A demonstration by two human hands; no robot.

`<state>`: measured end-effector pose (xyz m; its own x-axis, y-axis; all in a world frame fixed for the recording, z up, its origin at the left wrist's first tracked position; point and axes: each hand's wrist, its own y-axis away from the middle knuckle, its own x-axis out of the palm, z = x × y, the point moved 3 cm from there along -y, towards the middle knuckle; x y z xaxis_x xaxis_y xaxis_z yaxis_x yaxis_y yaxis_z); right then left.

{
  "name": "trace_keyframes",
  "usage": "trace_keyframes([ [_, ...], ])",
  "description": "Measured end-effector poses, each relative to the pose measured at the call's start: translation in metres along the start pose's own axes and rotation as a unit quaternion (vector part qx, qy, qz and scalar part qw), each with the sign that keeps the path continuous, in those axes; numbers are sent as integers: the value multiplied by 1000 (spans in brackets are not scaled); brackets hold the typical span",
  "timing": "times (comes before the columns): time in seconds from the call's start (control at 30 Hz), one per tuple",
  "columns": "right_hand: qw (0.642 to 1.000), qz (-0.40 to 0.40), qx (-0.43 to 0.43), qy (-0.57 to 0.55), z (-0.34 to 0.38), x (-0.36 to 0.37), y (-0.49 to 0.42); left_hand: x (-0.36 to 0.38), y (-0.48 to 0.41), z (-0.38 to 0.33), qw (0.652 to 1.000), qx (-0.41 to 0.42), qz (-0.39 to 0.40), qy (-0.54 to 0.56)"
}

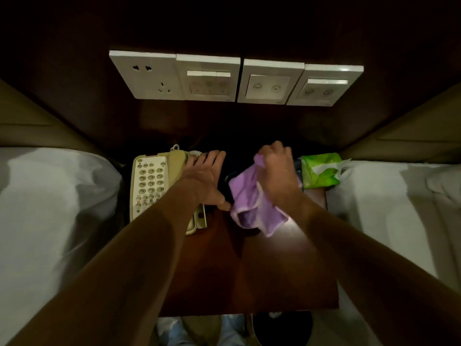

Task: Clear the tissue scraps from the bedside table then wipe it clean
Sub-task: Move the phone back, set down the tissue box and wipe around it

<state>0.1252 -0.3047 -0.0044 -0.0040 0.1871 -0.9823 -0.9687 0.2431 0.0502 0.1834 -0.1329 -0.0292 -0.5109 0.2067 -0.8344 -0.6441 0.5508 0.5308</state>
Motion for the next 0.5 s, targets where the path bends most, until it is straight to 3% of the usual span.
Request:
trace_keyframes([
  [0.1,995,-13,101,-25,-17,-11,9,-2,1,-1,1000,2,-3,-8],
  [0.3,997,70,-34,-30,82,18,6,-2,3,-1,1000,4,-10,-19],
  [0.4,997,72,-41,10,41,10,2,-1,3,-1,1000,4,-10,-11],
  [0.5,998,2,-9,70,-23,-7,9,0,1,-1,1000,-2,1,-8],
])
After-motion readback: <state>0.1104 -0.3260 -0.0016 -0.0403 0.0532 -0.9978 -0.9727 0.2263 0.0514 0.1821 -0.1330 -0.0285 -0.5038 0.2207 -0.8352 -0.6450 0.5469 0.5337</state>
